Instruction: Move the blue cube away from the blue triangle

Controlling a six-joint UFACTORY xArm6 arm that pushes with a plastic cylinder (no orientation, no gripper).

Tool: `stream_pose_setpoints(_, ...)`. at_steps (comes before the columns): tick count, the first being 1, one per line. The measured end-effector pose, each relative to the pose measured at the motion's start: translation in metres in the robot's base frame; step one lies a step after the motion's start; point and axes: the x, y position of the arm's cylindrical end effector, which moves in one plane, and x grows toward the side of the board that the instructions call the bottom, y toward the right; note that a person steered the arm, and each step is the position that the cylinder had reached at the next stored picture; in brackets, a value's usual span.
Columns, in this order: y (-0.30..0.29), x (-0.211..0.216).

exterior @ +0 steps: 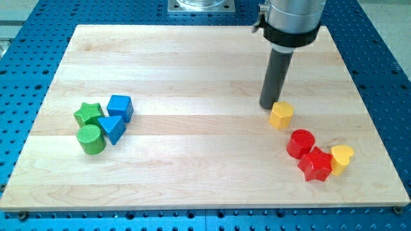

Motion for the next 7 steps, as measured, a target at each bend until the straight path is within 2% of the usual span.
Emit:
stream_pose_setpoints(1, -0.004, 0.04)
stream_pose_setpoints(2, 0.009, 0.048)
stream_pose_setpoints(3, -0.035, -0.008)
stream_pose_setpoints(4, -0.14, -0.081)
stream_pose_setpoints(5, -0.227, -0.085)
stream_pose_setpoints(7, -0.319, -0.012)
